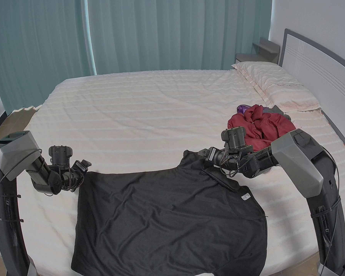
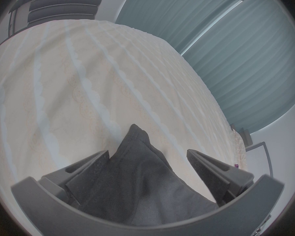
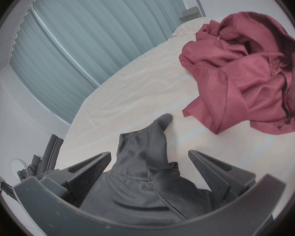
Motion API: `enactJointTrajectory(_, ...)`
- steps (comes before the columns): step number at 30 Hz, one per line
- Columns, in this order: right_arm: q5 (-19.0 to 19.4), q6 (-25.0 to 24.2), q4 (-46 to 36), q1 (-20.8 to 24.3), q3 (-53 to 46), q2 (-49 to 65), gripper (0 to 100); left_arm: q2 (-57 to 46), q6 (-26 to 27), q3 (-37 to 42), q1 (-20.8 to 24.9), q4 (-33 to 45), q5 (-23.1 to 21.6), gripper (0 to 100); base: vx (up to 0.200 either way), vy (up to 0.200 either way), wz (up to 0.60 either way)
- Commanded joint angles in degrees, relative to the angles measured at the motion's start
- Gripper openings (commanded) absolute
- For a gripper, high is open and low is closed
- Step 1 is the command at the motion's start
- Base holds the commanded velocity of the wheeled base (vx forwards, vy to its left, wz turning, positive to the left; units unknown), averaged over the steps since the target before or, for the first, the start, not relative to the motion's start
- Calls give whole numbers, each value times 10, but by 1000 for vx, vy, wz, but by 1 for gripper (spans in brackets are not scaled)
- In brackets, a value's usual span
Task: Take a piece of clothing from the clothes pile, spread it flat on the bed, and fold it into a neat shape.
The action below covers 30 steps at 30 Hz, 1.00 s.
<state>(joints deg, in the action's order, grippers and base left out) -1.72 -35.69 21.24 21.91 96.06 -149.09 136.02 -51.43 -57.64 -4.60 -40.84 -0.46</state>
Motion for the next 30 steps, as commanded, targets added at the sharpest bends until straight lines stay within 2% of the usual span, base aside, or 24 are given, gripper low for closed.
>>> enactJointTrajectory(1, -3, 0, -1, 0, 32, -38, 100, -9, -2, 4, -1, 1, -2, 100, 0, 0, 0)
enactJointTrajectory(7, -7, -1, -8, -1, 63, -59, 100, -9, -2, 6, -1, 0, -2, 100, 0, 0, 0)
enactJointTrajectory(8, -15, -1, -13, -2, 74, -64, 0, -9, -2, 6, -1, 0, -1, 100, 0, 0, 0)
enactJointTrajectory(21, -52, -3, 15, -29, 127, -65, 0, -6, -2, 5, 0, 2, -6, 100, 0, 0, 0)
enactJointTrajectory(30, -53, 1, 33, -34, 142, -69, 0, -4, -2, 4, 0, 1, -8, 100, 0, 0, 0)
